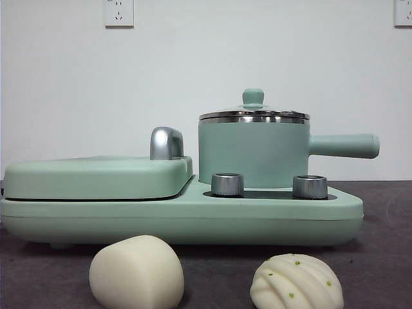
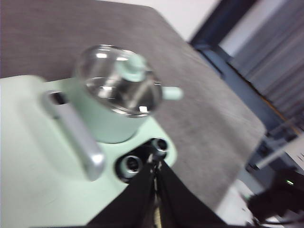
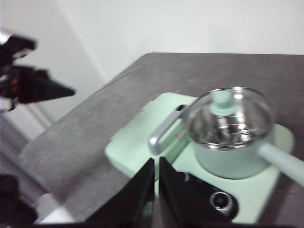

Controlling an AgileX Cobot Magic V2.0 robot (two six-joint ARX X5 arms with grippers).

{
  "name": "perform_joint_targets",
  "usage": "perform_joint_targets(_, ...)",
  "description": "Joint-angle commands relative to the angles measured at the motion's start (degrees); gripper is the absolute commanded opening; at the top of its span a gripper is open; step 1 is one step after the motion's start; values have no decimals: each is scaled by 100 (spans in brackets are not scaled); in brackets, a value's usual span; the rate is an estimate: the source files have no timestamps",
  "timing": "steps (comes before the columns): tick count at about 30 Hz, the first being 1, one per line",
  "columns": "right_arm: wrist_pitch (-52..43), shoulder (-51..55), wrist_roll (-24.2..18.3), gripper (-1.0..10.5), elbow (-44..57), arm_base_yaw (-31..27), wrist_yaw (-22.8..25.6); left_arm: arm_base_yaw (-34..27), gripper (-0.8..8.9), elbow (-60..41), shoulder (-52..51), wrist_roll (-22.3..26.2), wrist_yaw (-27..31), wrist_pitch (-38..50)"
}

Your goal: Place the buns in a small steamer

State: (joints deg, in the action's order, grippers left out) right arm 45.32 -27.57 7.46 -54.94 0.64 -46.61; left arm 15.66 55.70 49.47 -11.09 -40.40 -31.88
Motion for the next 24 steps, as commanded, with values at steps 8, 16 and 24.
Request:
perform_joint_targets(8,2,-42,-192,67,-90,9,-98,114,165,240,114,302,-72,-15)
perform_joint_targets(16,157,-42,-151,501,-90,9,-94,114,504,240,114,286,-72,-4)
perform_joint_targets(24,151,-42,-151,513,-90,9,-103,127,500,243,118,48,-74,-17)
